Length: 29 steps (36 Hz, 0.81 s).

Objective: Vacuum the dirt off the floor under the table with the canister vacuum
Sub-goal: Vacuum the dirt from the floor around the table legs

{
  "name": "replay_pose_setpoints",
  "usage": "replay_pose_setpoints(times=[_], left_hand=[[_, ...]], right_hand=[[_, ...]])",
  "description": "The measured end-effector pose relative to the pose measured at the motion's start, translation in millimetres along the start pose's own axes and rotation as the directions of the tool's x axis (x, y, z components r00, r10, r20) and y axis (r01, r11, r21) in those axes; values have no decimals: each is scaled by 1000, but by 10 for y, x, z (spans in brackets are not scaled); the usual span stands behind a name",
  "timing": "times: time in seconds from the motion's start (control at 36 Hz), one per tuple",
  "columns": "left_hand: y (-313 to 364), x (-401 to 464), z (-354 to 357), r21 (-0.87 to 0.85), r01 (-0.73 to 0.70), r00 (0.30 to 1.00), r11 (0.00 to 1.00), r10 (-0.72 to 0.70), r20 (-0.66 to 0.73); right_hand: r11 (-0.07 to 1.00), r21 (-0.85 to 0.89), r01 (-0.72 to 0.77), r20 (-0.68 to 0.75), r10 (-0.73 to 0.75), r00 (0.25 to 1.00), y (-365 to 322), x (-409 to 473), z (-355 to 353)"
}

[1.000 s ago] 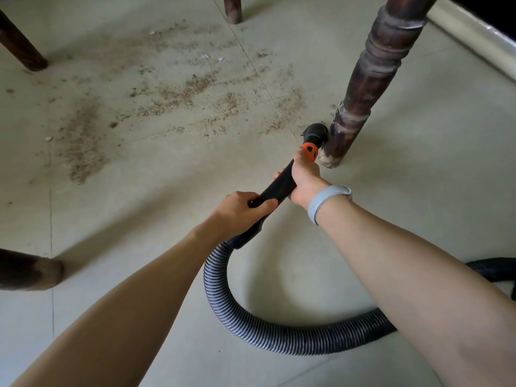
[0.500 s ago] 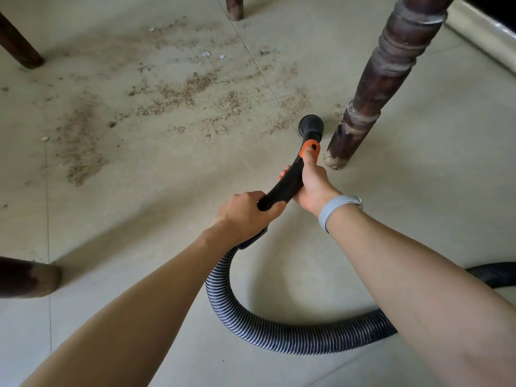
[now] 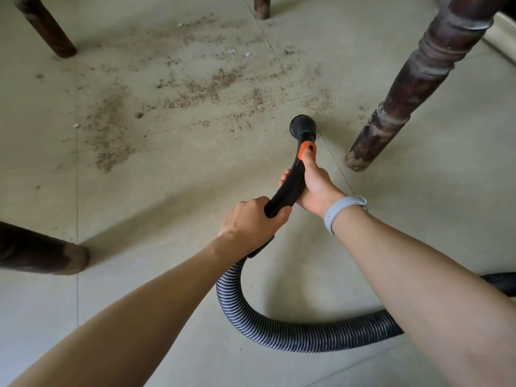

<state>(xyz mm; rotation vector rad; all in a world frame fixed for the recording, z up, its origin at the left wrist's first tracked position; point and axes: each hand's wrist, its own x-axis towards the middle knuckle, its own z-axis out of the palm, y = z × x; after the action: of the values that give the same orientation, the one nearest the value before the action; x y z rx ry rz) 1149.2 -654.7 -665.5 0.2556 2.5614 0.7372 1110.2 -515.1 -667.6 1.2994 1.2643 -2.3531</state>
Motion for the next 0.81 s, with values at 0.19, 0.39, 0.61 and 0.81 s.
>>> replay_pose_setpoints(times=[0.19,0.39,0.61,0.81], left_hand=[[-128,-175,-47,-66,51,999,997,-51,-8],[-349,-379,-37,-149,125,990,981,-133,-40],[-621,-617,-50,-251,175,976,952,-202,-86],[-834,-938,-12,-281,198,971,939,-227,-74]], right_hand=[[997,-75,-29,33,32,999,115,-76,165],[978,-202,-44,112,68,991,310,-168,377],[941,-334,-48,196,120,973,551,-250,682],[880,-475,4,190,98,977,729,-359,806]])
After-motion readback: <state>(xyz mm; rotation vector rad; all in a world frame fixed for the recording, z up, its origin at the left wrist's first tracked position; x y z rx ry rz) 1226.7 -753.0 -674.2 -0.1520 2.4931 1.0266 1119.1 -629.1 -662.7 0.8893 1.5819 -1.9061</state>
